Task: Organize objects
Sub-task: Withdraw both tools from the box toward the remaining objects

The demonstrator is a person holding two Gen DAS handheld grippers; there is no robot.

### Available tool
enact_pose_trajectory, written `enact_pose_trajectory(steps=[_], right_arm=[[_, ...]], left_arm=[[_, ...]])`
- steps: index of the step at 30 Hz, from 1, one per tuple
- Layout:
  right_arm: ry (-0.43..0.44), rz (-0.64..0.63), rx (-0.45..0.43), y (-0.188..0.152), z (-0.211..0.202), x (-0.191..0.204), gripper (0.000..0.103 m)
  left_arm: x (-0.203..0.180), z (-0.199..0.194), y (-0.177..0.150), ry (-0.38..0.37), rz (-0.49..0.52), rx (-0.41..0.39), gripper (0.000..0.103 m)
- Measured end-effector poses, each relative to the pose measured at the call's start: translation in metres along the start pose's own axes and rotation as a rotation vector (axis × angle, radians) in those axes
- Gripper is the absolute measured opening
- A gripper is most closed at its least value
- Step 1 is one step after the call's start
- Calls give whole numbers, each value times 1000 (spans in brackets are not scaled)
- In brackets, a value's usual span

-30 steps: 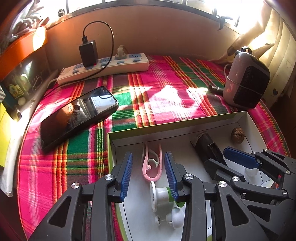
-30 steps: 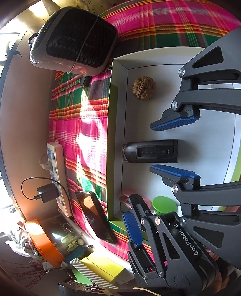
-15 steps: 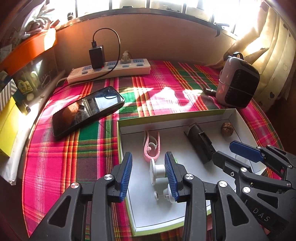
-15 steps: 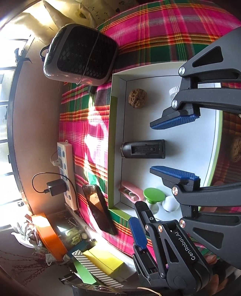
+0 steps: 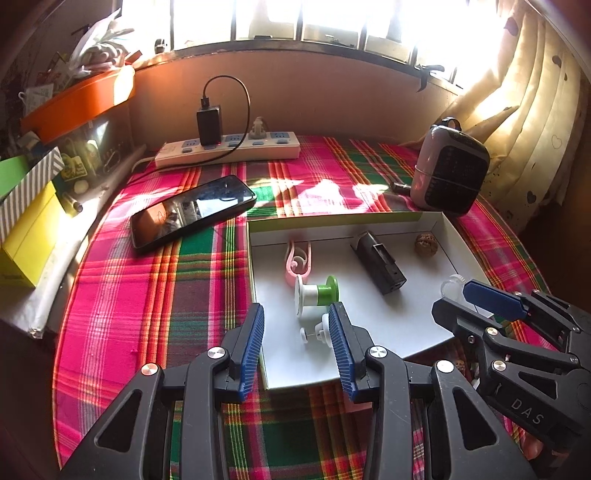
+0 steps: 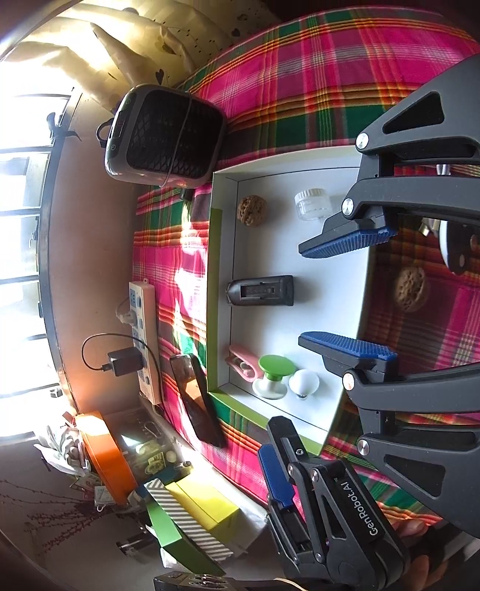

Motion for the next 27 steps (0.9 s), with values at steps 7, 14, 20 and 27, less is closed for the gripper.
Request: enact_pose_trajectory(steps=[7,14,20,27], right_arm=[[-37,-26,-34,-16,-18,-4,43],[-60,6,-43,-35,-30,-23,43],[-95,30,-43,-53,-38,-42,43],[-107,64,-31,-74,-39,-61,43]], left_arm=[[-3,-14,-20,-13,4,-17,35],[-5,-17,-40,-50,-15,-5,35],[-8,-13,-54,-70,-13,13,35],[-17,0,-66,-100,31,53,35]])
Point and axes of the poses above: each gripper's, at about its wrist camera, not at the fingertips, and z roughly the way its jaws point, x to its left, y to its top, the point moved 10 cm from there along z, roughly the way its jaws point, and after that the axes turned 11 degrees about x, right-handed, at the moved point
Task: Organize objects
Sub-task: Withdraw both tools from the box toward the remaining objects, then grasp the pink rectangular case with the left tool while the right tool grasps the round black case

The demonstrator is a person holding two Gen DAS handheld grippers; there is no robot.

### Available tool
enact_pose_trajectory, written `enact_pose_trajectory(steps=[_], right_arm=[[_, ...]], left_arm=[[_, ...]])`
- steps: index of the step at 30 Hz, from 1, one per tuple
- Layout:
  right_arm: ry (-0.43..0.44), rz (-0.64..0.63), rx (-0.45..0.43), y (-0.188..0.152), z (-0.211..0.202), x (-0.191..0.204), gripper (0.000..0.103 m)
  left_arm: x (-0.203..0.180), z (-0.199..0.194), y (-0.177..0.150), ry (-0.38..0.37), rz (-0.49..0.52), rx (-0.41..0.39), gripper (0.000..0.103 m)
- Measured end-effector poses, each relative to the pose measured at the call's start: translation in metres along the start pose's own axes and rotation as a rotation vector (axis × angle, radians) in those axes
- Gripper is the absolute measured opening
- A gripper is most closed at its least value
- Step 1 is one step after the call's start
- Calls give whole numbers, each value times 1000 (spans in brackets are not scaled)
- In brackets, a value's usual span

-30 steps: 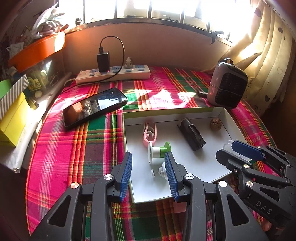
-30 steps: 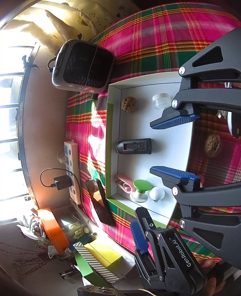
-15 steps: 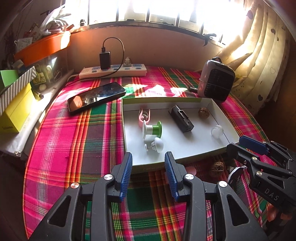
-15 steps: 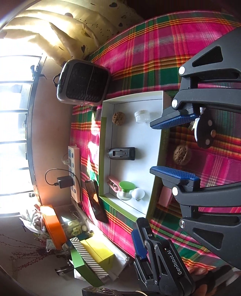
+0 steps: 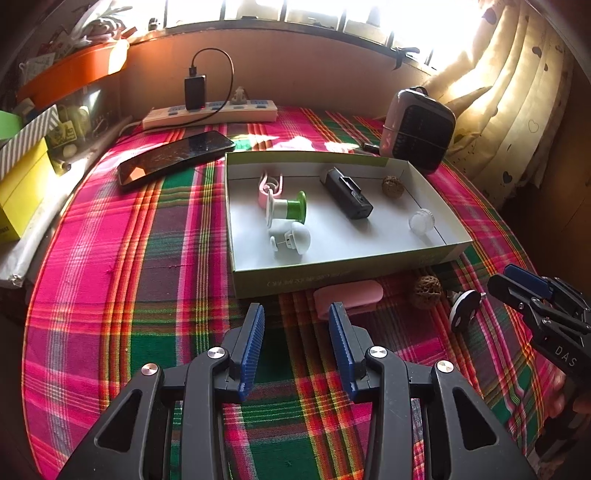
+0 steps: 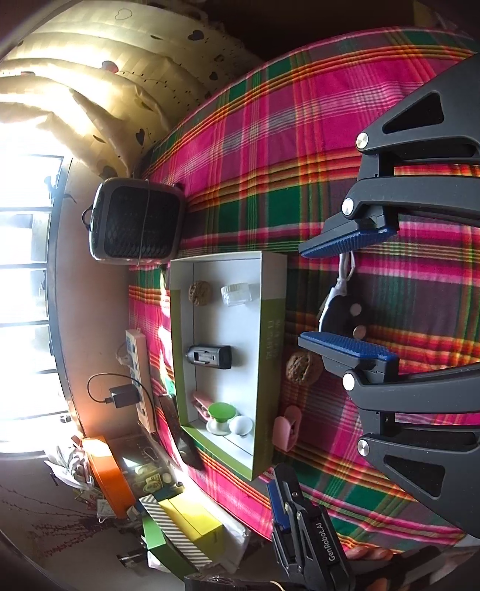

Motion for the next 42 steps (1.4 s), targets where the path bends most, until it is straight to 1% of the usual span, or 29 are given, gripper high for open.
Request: enact_pose_trajectory(steps=[4,5,7,11,13,14,20,26,30,36,38,42], right_arm=[[6,11,13,-8,3,-6,43],[13,13,17,-9,4,-6,43],[33,12,19,-11,5,-5,43],[60,-12,26,-15,9,3,44],[76,-19,31,-16,12,7,52],[77,-20,36,-17,13,8,52],[96,-43,46,-17,20,15,52],[118,-48,51,-15,26,17,52],[128,-63,53,-15,27,20,52],[148,-94,52,-16,26,26,52],[154,-106,56,-17,26,28,52],[172,-113,65,-20,28,29,52]], left_arm=[[-6,8,0,-23,24,12,35],[-8,10,0,-28,31,17,37],[-12,15,1,-31,55,25,40],[-17,24,2,-47,66,40,41],[-18,29,2,-46,74,46,41],[-18,29,4,-41,76,38,42],[-23,31,7,-49,100,31,42],[-34,31,7,-75,128,44,43],[-44,30,0,-107,154,58,43],[-54,25,-9,-120,191,67,43],[-55,24,-10,-109,210,64,43],[-50,24,-4,-47,235,42,43]])
Point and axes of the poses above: each gripper's, at about its wrist camera, not at the fingertips, and z roughly the way its jaws point, x to its left, y to its top, the point moved 10 cm from there along z, roughly the way its jaws point, and after that the axes turned 11 degrees about x, right-handed, at the moved point
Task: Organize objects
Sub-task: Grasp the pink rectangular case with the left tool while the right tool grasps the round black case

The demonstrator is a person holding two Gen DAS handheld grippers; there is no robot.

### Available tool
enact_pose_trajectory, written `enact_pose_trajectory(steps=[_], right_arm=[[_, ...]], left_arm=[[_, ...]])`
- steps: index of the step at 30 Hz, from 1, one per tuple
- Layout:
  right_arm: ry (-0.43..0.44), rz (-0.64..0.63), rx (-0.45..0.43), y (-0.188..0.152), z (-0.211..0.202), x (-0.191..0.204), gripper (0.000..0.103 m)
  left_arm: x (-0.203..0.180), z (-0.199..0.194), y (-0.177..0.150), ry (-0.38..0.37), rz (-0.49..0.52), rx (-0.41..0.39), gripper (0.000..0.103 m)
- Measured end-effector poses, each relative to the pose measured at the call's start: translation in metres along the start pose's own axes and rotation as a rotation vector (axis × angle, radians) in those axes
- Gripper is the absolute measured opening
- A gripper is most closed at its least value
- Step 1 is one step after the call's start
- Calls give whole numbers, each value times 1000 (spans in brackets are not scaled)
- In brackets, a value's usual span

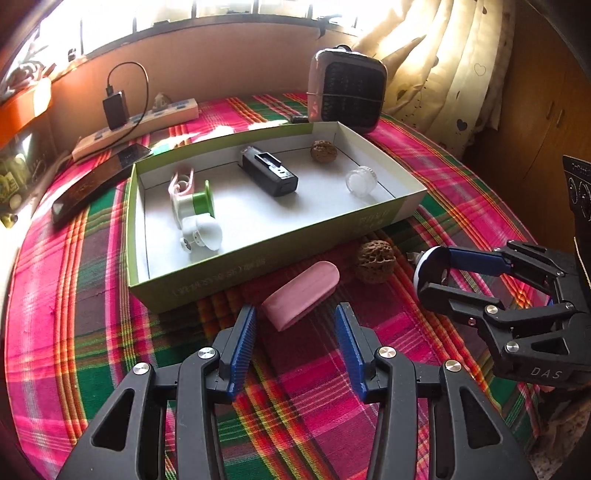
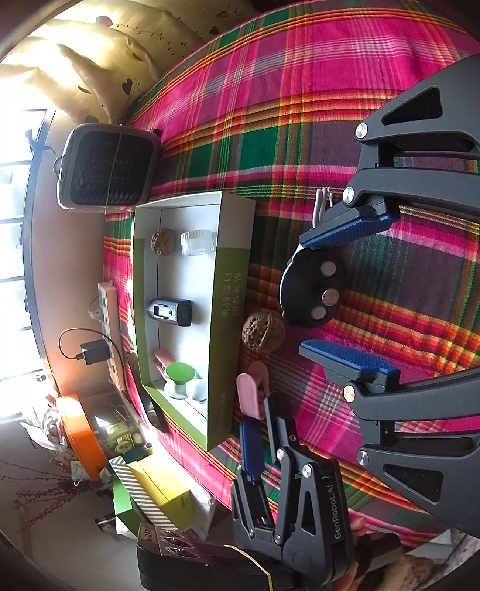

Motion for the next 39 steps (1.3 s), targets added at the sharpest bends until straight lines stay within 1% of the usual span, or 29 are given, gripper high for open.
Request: enact_pose_trajectory(steps=[6,9,16,21,24,26,28,30,31,36,39], right_arm=[[9,-2,14,1,7,-1,52],[2,3,23,1,11,-4,52],[-2,16,22,3,12,-7,52],[-4,18,18,3,12,-8,52],[-14,22,16,2,12,-9,46],[-13,25,16,2,12,-10,46],[-15,27,15,2,11,-10,46],[-20,32,10,2,10,-11,46],[-21,35,6,2,10,-12,46],[-19,40,11,0,10,-12,46],[-20,48,11,0,10,-12,46]], left_arm=[[5,5,5,26,20,10,43],[4,10,6,22,29,22,43],[3,13,14,16,25,14,43],[3,13,14,17,17,5,43],[4,13,14,12,7,1,43],[4,13,13,16,4,-1,42],[4,12,13,23,-1,-2,39],[6,12,12,33,-8,-4,32],[7,11,12,36,-13,-4,29],[10,10,11,42,-28,-5,21],[10,9,10,44,-36,-8,17]])
Point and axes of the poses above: each gripper's, at about its wrist camera, not at the fingertips, and z roughly the way its jaws point, x to its left, y to its top, the point moved 10 cm from there along z, roughly the way its jaws point, and after that the axes turned 11 degrees about x, right-handed, at the moved point
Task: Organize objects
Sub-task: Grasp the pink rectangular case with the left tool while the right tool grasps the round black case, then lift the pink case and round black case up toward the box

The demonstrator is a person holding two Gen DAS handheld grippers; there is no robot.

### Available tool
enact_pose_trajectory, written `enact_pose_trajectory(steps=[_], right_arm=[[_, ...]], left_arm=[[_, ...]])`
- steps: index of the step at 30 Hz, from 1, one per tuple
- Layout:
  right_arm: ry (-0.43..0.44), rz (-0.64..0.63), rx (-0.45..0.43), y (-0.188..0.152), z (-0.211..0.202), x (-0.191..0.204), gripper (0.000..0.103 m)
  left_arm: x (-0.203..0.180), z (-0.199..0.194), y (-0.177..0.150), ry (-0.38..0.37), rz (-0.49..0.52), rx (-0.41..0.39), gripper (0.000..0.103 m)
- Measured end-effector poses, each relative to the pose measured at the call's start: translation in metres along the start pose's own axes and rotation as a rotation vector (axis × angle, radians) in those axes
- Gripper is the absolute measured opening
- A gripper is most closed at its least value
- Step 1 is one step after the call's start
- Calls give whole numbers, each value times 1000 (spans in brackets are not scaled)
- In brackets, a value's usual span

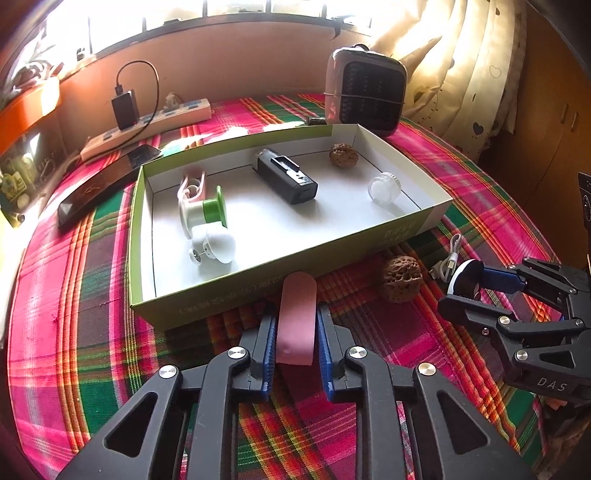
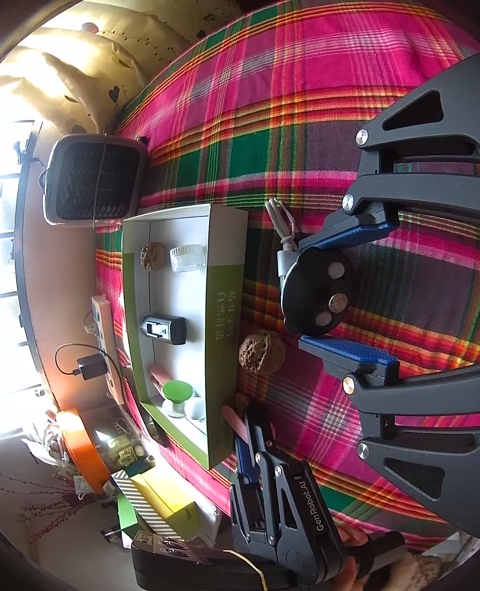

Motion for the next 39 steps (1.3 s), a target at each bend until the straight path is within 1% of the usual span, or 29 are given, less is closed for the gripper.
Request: enact_pose_trajectory(steps=[7,39], right_arm=[[-4,-2,1,-1,0,1,46],[-5,-5,-8,-1,-3,1,46]], left_arm=[[1,-1,-1,2,-12,-4,16],[2,-4,-3,19,-12,-14,16]])
Point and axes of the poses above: each gripper's, at about its wrist camera, not at the fingertips, and z roughly the way its jaws point, x to its left, y to its top, the point moved 10 cm from there along z, roughly the way its jaws point, and after that the axes turned 11 degrees about x, right-handed, at the moved point
